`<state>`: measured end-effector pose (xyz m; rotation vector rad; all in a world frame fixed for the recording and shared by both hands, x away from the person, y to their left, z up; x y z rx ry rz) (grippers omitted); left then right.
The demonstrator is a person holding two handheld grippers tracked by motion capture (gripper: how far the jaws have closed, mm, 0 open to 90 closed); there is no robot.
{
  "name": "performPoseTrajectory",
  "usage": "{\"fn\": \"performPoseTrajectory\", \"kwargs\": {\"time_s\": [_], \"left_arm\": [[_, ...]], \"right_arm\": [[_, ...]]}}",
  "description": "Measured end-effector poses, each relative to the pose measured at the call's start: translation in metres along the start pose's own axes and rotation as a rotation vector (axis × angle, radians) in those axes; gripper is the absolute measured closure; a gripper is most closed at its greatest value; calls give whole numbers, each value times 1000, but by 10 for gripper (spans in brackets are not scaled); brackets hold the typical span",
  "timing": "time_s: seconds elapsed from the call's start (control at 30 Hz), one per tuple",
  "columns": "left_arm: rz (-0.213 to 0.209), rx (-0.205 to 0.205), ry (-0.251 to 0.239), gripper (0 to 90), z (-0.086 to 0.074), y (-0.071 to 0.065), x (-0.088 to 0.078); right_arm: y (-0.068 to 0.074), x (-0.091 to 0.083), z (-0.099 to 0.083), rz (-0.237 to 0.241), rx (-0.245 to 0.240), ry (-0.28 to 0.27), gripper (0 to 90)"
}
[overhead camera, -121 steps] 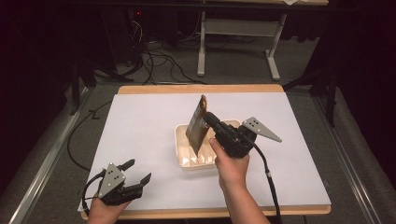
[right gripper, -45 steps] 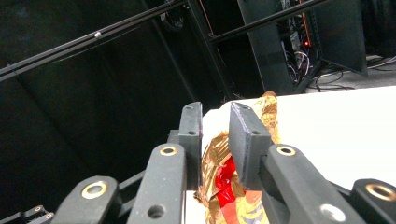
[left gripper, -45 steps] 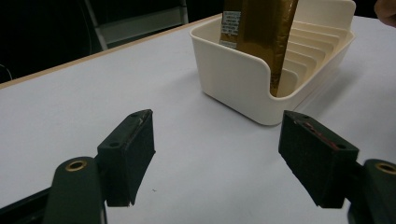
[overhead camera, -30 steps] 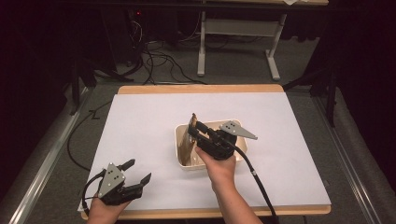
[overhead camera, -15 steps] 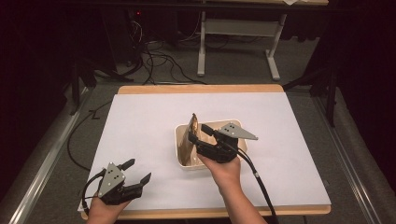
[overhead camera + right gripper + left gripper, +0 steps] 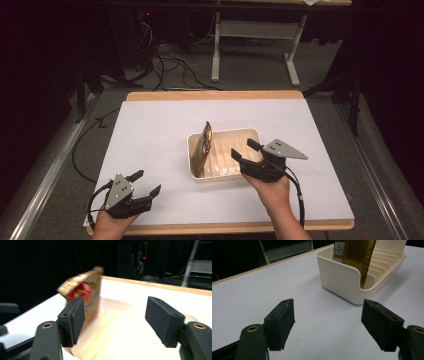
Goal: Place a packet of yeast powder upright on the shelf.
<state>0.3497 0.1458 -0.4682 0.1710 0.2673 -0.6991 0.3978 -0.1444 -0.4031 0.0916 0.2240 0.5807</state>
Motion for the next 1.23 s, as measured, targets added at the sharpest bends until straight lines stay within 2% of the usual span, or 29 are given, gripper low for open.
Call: {"fn": "performPoseTrajectory", "kwargs": {"time_s": [0.17, 0.43, 0.5, 0.57, 0.6, 0.63, 0.73, 0.83, 0.93, 1.23], "left_arm": [[3, -3, 8, 270, -2, 2, 1], [10, -14, 24, 268, -5, 5, 2], [11, -14, 29, 266, -6, 5, 2], [11, -15, 47, 257, -9, 5, 4], [8, -16, 59, 254, -11, 4, 6], [7, -13, 66, 253, -12, 3, 7], [2, -2, 84, 249, -14, -1, 11], [-2, 8, 87, 248, -14, -5, 12], [-2, 19, 93, 241, -15, -6, 13], [-7, 4, 81, 247, -13, -5, 11]], "right_arm": [[-37, -27, -12, -68, -32, 32, 241], [-91, -79, -40, -172, -32, 55, 168], [-104, -96, -48, -198, -25, 38, 165], [-114, -115, -63, -213, 7, 18, 163], [-117, -122, -71, -218, 27, 31, 163], [-120, -128, -79, -234, 13, 69, 161], [-123, -136, -82, -248, -25, 71, 161], [-126, -132, -82, -253, -43, 78, 158], [-126, -127, -87, -251, -56, 113, 161], [-127, -127, -89, -257, -27, 113, 168]]}}
Point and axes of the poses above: each handheld gripper's, and its own axes: x roughly forward along the jaws, z roughly out of its top, y roughly to its left, the point moved 10 cm from there along x, roughly forward along the jaws, and after that the axes turned 7 degrees about -y, right-handed, at the moved point
